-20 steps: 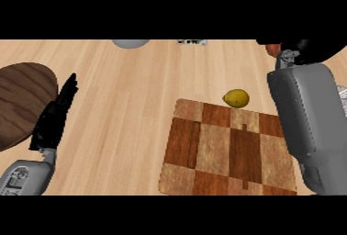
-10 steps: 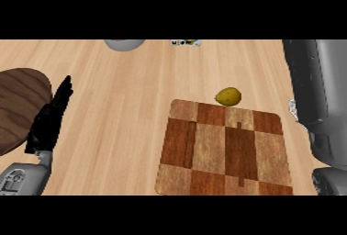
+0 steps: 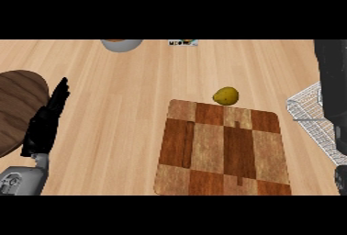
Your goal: Pick the squash from the cutting board and place it in the tiered basket
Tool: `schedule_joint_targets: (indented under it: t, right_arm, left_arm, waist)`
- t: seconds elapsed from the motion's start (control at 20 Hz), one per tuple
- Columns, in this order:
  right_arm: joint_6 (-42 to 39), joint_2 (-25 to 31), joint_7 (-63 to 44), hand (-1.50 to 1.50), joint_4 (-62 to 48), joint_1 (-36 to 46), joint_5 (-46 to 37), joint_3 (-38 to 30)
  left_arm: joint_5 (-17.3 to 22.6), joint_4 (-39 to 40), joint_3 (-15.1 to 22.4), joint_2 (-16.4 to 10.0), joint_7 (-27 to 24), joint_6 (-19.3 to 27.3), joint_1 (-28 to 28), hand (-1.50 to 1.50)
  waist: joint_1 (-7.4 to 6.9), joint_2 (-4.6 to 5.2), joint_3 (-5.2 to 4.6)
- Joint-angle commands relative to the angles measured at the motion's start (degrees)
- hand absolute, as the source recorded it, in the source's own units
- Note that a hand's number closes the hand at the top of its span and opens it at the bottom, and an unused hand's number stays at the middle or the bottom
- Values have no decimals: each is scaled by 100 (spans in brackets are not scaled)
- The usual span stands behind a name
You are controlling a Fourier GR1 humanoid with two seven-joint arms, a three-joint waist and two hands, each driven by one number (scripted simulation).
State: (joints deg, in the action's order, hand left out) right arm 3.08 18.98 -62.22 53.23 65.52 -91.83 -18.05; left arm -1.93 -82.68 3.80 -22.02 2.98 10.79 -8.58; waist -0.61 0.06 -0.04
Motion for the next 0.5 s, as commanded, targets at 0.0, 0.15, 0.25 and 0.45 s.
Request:
schedule_joint_targets:
  t: [0.0, 0.15, 0.25, 0.45]
  right_arm:
    - [-633, 218, -414, 150, -49, -334, -354, 103]
    - [-1014, 690, -281, 150, -424, -320, -604, 34]
    - [-1211, 1053, -28, 150, -474, -315, -537, -132]
    - [-1447, 1217, 293, 150, 233, -889, -359, -199]
  left_arm:
    - [52, -131, -170, -123, 230, -38, -8, 0]
    - [-123, -127, 38, 12, 274, 18, -77, 0]
    - [-90, -234, 20, 45, 187, -2, 135, 0]
    - [-170, -84, -98, 143, 24, 87, 135, 0]
  waist:
    - [74, -30, 2]
    - [84, -19, 0]
    - [54, -19, 1]
    - [106, -30, 2]
